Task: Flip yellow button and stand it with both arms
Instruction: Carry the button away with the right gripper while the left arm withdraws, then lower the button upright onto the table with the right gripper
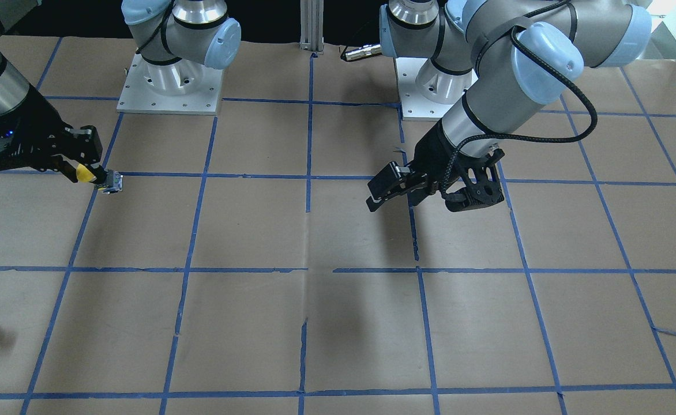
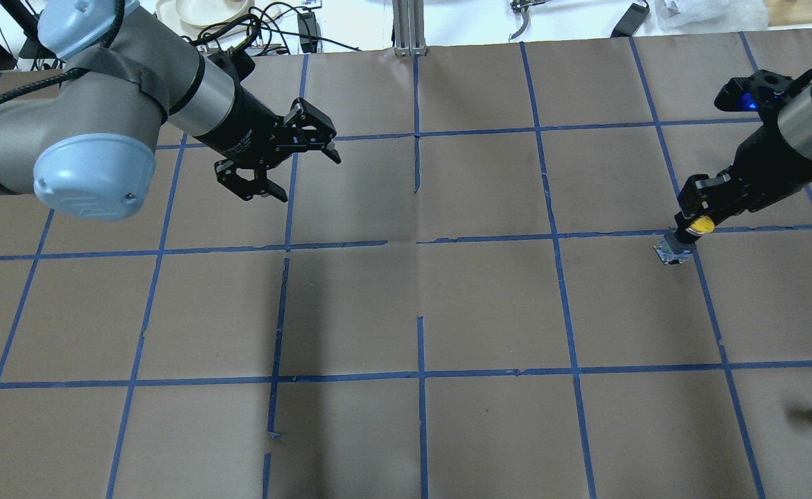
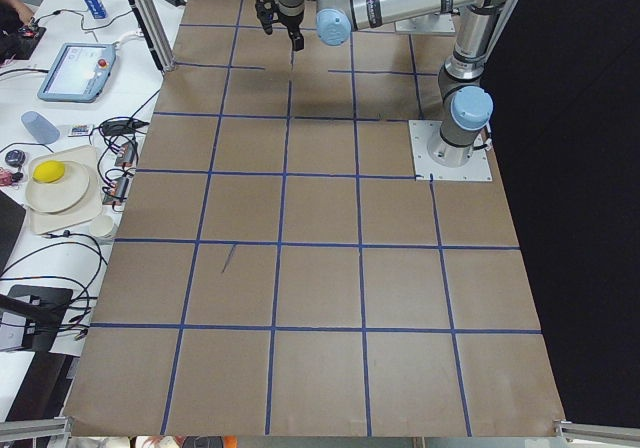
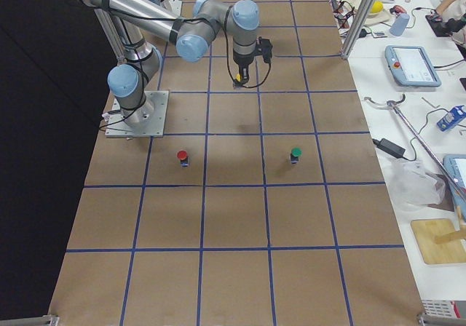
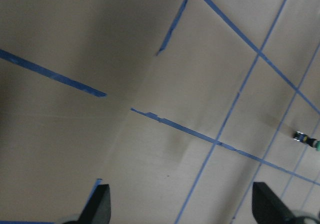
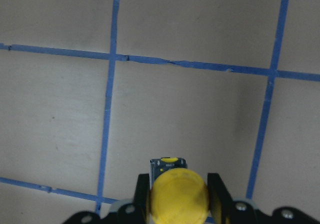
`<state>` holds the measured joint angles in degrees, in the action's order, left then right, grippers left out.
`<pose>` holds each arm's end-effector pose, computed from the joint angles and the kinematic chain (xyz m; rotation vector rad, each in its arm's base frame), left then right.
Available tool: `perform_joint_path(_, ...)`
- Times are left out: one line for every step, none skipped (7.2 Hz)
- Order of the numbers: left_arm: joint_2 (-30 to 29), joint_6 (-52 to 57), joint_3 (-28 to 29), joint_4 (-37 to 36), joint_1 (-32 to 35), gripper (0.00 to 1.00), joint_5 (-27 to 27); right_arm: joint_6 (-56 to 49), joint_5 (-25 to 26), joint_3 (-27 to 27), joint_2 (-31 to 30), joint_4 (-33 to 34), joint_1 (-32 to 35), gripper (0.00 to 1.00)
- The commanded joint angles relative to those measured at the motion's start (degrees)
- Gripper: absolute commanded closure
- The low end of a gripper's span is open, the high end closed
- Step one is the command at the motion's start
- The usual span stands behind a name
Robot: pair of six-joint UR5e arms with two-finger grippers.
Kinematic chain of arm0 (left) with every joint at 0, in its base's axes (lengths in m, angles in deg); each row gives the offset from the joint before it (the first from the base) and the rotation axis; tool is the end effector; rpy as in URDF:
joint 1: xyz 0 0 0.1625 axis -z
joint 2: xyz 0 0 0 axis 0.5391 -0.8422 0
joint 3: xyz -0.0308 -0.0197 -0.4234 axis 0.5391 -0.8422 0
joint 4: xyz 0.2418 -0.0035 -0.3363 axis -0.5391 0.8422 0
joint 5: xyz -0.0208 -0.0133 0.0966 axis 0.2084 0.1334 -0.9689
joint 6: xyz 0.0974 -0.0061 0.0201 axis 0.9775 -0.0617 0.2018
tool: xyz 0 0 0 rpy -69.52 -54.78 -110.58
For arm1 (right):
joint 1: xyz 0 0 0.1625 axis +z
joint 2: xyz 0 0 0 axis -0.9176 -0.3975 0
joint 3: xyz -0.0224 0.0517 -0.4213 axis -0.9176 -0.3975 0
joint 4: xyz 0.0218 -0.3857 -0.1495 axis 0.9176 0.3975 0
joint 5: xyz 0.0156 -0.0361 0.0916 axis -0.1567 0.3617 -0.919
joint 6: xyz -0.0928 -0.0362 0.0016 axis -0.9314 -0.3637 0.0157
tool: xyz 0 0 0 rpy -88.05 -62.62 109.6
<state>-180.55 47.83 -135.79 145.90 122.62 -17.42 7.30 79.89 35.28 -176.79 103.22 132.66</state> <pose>-0.1639 -0.5219 0.3904 0.4123 -2.7961 -0.0155 -0.0442 -0.4620 0.3755 -0.2115 2.9962 -0.0491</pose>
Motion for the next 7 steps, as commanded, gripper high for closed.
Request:
perform_joint_path(2.48, 14.70, 3.03, 10.56, 0.26, 0.00, -14.86, -18.74, 1.68, 2.80, 0.27, 4.85, -9.69, 0.91)
perform_joint_path(4.84, 14.90, 5.13, 18.26, 0.18, 0.00, -16.36, -26.67, 2.99, 3.86, 0.36, 8.09, -14.53, 0.91)
perform_joint_path(7.22, 15.51, 4.98, 22.78, 0.18, 0.00, -16.46, -28.23, 3.96, 4.83, 1.49, 10.21, -16.84, 0.91)
perform_joint_path(8.20, 17.78, 4.20, 23.69, 0.18, 0.00, -19.94, -27.90, 7.10, 5.36, 4.20, 16.24, -17.55, 0.90)
perform_joint_path(8.64, 17.89, 3.67, 25.62, 0.26, 0.00, -22.85, -27.63, 9.48, 5.88, 6.75, 20.21, -17.65, 0.89)
perform_joint_path(9.69, 17.89, 3.57, 25.29, 0.18, 0.00, -22.70, -28.24, 14.29, 5.98, 8.61, 23.56, -17.56, 0.89)
perform_joint_path(9.61, 16.59, 3.14, 25.02, 0.18, 0.00, -22.18, -29.99, 15.29, 6.15, 9.06, 23.85, -17.56, 0.90)
